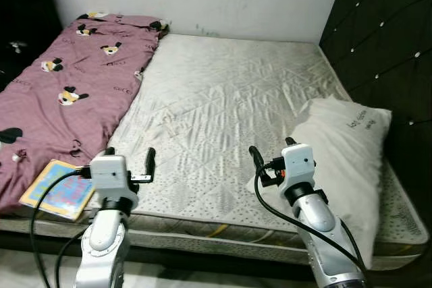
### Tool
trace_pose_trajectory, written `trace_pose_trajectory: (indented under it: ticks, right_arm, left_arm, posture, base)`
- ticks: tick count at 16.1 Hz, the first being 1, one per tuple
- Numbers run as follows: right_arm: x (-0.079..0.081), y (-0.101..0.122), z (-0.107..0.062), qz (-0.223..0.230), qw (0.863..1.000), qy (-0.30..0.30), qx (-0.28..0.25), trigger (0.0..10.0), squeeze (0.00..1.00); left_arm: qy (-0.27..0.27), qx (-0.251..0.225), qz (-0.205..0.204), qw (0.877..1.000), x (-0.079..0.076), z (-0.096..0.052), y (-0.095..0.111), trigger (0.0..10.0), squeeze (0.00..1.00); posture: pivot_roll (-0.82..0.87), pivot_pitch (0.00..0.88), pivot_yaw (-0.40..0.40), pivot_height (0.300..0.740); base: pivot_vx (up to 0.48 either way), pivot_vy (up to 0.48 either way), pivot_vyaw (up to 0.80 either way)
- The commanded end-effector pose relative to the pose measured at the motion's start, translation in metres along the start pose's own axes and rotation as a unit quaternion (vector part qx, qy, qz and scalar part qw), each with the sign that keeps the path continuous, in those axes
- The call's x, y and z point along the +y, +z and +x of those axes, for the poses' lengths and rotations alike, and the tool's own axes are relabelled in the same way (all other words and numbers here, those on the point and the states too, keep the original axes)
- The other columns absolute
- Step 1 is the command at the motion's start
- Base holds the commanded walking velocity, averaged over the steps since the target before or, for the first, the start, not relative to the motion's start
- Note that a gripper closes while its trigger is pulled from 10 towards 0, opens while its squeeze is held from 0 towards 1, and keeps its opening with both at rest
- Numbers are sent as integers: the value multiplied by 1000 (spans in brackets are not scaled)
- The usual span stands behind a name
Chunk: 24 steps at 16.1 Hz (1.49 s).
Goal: Clean up the room
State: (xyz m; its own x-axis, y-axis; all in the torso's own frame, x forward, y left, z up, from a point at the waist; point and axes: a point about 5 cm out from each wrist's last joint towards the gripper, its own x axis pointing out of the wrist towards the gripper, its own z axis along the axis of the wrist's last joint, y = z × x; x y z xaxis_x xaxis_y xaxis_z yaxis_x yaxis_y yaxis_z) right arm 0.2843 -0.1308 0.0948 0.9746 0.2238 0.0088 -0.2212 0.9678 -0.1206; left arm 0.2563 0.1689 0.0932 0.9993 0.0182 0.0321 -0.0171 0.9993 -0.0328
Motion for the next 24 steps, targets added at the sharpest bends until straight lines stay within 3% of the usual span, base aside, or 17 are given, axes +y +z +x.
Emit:
trace_pose_trajectory:
  ticks: [1, 6, 15, 24]
  right_arm:
    - [1, -1, 0, 1, 1000, -6, -2, 10000, 0]
    - [6, -7, -3, 1, 1000, -22, -5, 10000, 0]
    - [13, -9, -1, 31, 999, -23, 1, 10000, 0]
    - [9, -10, -1, 33, 999, -26, 5, 10000, 0]
  left_arm:
    - [-9, -3, 0, 1000, -4, 3, 0, 10000, 0]
    - [-62, 10, -6, 998, -21, 13, -4, 10000, 0]
    - [-46, 4, -9, 999, -15, 7, -1, 10000, 0]
    - [-56, 6, -20, 998, -23, 9, 0, 10000, 0]
  posture:
    - [14, 0, 26, 740]
    - [-38, 0, 78, 740]
    - [3, 29, 24, 740]
    - [-7, 55, 18, 740]
  base:
    - [0, 0, 0]
    - [0, 0, 0]
    - [0, 0, 0]
    - [0, 0, 0]
